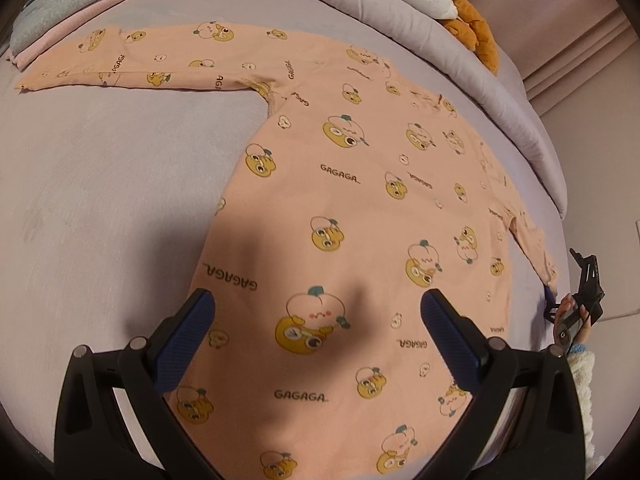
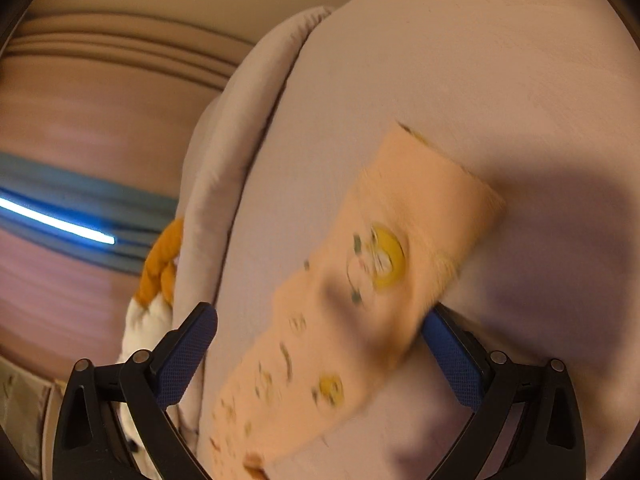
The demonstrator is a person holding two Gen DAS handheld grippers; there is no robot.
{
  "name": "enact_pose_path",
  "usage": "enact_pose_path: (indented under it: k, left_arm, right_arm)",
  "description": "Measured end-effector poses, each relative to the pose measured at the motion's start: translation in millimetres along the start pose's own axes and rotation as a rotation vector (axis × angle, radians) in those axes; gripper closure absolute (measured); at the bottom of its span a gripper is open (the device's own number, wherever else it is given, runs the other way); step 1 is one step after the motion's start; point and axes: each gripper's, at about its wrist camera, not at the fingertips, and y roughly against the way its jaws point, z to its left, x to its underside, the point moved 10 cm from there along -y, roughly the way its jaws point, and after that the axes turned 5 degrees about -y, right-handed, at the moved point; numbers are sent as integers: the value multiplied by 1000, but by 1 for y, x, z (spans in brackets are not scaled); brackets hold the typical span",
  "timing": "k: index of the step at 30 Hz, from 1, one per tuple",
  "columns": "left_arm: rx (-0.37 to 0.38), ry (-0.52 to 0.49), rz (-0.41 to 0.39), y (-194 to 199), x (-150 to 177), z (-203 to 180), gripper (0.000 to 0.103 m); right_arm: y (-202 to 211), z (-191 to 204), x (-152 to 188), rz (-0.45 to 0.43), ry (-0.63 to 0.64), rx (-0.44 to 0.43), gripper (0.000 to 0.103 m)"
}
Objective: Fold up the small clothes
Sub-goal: 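Grasp the peach shirt's sleeve cuff with the right gripper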
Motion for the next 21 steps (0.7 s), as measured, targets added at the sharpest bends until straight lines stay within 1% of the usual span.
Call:
enact_pose_path:
  k: [1,2,3,5,6,7,9,11,13,14,17,18,19,21]
  left_arm:
    - [-4,-1,-1,0,-1,1,0]
    - [-10,-4,-2,1,-1,2,0]
    - [-16,-6,-4,1,-2,3,0]
    - [-24,-7,-6,2,-2,4,0]
    - [-25,-7,-6,3,-2,5,0]
    - [-26,-8,-6,4,-2,5,0]
    - [-26,-12,-11,8,-1,5,0]
    - [-27,-17,-20,12,-1,4,0]
    - [-28,-22,-29,17,-1,5,0]
    - [-29,-21,-35,20,-1,6,0]
    - [-22,-6,-49,28,1,13,0]
    - [-18,0,-54,31,1,16,0]
    - [-14,6,-59,34,2,19,0]
    - [-8,17,-71,40,3,25,0]
  right_arm:
    - [-1,-1,0,-5,6,10,18]
    - [-4,-3,1,-5,16,25,34]
    - [-4,-8,-2,-1,20,28,42]
    - [-4,-16,-4,4,26,48,71]
    - [-1,-21,-5,-1,27,60,78]
    - [2,-23,-3,1,34,73,92]
    - [8,-16,0,-2,86,76,94]
    - [19,6,11,-5,204,62,94]
    - [28,44,32,10,340,29,95]
    - [31,61,42,19,387,10,95]
    - [49,135,94,39,607,-59,95]
    - [51,146,104,43,642,-70,95]
    - [55,171,126,48,712,-89,95]
    - [51,205,162,66,805,-110,95]
